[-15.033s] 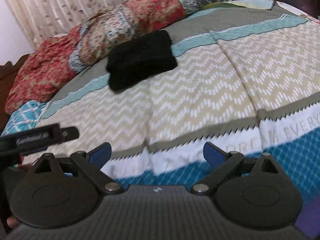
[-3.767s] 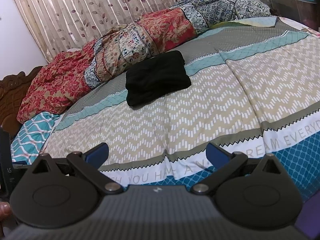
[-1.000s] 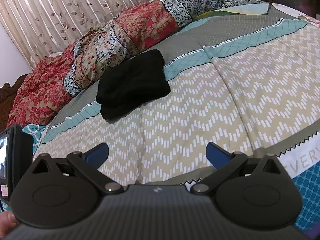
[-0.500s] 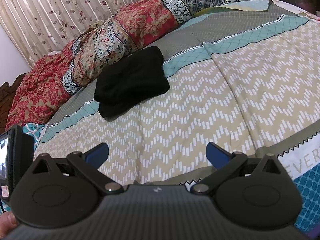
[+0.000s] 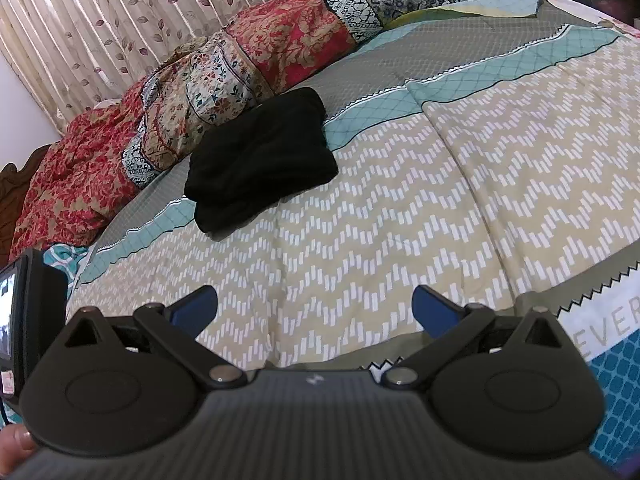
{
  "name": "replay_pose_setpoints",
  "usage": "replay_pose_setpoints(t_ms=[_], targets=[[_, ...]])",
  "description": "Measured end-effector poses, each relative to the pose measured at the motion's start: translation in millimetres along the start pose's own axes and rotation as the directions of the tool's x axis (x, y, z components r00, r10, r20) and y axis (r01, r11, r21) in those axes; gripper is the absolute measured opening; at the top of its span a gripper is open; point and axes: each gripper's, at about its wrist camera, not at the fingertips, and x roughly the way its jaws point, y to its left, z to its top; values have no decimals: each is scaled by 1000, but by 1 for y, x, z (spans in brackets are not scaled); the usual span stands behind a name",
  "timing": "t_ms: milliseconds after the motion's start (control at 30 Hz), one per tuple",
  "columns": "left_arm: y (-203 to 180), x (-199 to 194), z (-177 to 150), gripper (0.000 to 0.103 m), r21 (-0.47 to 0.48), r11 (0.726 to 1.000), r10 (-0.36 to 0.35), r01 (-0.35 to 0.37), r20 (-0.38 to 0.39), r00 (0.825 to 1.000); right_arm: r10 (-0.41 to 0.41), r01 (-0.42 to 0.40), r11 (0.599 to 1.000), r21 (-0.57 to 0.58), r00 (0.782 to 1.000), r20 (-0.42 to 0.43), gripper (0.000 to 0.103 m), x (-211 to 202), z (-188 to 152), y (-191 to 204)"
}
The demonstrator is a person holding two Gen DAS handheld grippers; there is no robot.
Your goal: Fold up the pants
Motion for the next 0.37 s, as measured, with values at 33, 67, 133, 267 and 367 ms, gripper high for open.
replay_pose_setpoints(t_ms=[33,67,133,267,367], targets=[[0,0,0,103,-2,1000,-1,1,1,1000,0,0,1000,-1,1000,0,103,0,0,0],[1,-1,1,103,-3,1000,-2,2,2,1000,0,0,1000,-3,1000,0,103,0,0,1],[1,-1,1,103,-3,1000,-4,4,5,1000,1,-1,1000,-5,1000,0,103,0,0,1],[-1,-6,0,103,9,1000,-10,9,32,999,1,-1,1000,-6,1000,0,103,1,1,1],[-2,-11,1,103,18,1000,-21,20,52,998,9,-9,1000,-16,1000,9,103,0,2,3]])
